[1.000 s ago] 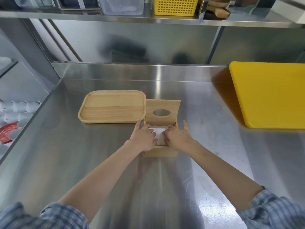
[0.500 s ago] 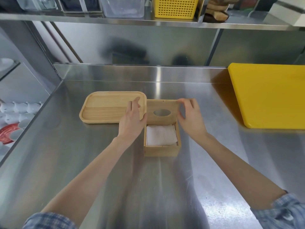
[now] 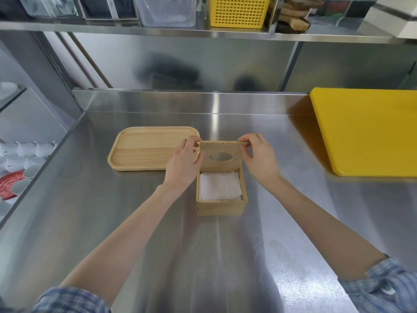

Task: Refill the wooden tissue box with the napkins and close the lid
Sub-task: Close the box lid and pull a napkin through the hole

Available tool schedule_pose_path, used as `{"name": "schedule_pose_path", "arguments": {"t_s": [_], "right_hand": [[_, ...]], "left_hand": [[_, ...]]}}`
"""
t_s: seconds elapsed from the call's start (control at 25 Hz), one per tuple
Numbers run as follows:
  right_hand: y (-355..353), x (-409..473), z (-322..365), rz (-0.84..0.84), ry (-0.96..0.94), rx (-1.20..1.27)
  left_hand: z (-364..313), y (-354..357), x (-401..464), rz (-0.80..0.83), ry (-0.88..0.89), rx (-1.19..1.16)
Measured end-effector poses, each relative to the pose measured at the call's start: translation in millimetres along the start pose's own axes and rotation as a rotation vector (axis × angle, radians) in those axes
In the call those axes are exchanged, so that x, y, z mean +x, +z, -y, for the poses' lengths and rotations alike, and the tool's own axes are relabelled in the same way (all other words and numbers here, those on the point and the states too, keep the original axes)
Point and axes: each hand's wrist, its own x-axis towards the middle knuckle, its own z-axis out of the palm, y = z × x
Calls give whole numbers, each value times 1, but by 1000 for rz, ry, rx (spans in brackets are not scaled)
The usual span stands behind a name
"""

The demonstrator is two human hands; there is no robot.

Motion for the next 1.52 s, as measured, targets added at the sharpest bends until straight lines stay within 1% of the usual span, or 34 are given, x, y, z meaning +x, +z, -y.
{"name": "schedule_pose_path", "arguments": {"t_s": [0.16,0.28,0.4,0.48,0.64,0.84,1.04,1.24,1.32,1.4,1.52], "right_hand": [[-2,-11,-6,-4,-24,29],[-2,-28,-16,3,-83,60],[2,-48,-24,-29,-160,50],[6,-59,-28,-39,-185,48],[15,-81,-35,-9,-128,53],[29,-96,-43,29,-129,16],[33,-104,-49,43,-177,-82],[36,-106,-51,38,-189,-120],[35,-104,-49,53,-188,-120],[34,-99,-46,76,-183,-119],[29,-85,-39,122,-178,-149]], "left_hand": [[3,-4,-13,-23,29,-100],[8,-5,-30,-34,43,-172],[15,-1,-47,-9,52,-182],[20,3,-56,6,73,-175],[29,11,-72,51,91,-150],[36,18,-88,92,138,-30],[40,23,-95,104,140,51],[41,25,-96,98,113,37],[40,25,-94,98,79,4],[35,25,-91,75,-7,-96],[25,24,-82,42,-254,-297]]}}
